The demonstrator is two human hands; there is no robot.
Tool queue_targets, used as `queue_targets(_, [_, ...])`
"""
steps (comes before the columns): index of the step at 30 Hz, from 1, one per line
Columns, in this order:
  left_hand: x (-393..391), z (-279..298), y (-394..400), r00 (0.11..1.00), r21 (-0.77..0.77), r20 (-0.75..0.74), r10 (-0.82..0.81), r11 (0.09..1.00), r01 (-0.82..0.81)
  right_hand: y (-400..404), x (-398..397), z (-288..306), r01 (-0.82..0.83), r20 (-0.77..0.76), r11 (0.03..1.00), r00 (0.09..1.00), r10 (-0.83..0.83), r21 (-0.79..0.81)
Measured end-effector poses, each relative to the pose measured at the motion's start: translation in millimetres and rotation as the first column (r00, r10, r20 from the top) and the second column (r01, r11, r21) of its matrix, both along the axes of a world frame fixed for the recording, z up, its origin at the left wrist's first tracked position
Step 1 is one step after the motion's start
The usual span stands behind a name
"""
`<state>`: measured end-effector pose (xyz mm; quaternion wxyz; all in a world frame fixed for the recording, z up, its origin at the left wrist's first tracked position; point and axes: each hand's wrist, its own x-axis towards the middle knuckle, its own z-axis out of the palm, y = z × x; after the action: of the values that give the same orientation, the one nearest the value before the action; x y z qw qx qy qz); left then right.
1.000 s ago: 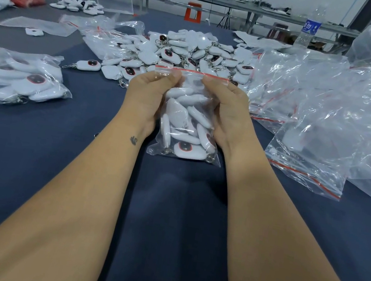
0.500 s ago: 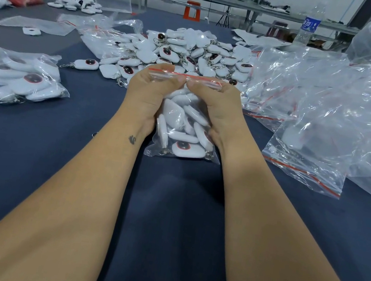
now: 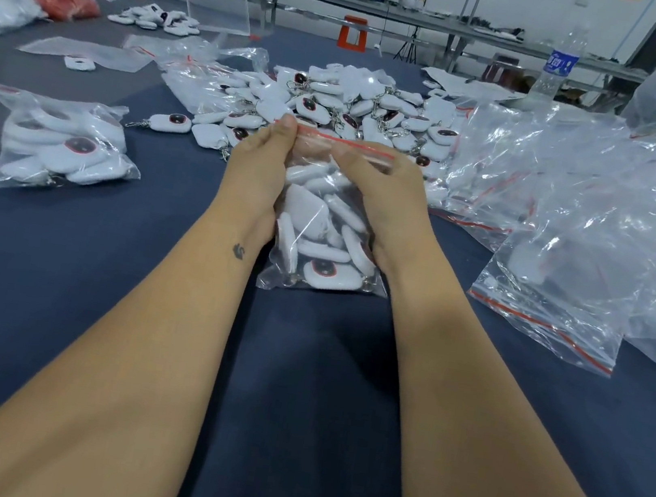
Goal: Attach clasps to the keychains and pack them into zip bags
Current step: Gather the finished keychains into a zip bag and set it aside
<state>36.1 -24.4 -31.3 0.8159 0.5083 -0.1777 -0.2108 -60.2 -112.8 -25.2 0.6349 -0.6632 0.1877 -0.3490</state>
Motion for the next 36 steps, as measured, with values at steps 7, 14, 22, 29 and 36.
queue_targets(7, [51.2, 10.0, 47.3, 0.989, 0.003, -0.011, 0.145, 0.989, -0.145, 29.1, 12.3, -3.6, -0.322, -0.431, 0.913, 0.881, 0.194, -0.249])
queue_targets(14, [129.2, 41.6, 105.7, 0.854, 0.264, 0.31, 0.418, 0.825, -0.5, 103.3, 63.5, -11.1, -0.438, -0.407, 0.634, 0.89, 0.205, -0.638])
queue_targets(22, [174.9, 45.8, 133.3, 0.843, 0.715, 0.449, 0.296, 0.446, -0.538, 146.5, 142.4, -15.2, -0.301, -0.413, 0.403, 0.882, -0.227, -0.865])
queue_targets(29, [121.4, 30.4, 92.9, 0.565, 0.309, 0.777, 0.277, 0.614, -0.727, 125.3, 163.9, -14.4, -0.365, -0.528, 0.697, 0.849, -0.023, -0.617])
queue_targets(36, [45.8, 23.0, 19.0, 0.749, 0.281, 0.604, 0.273, 0.806, -0.521, 41.7, 62.7, -5.5, 0.146, -0.306, 0.825, 0.882, -0.358, -0.546])
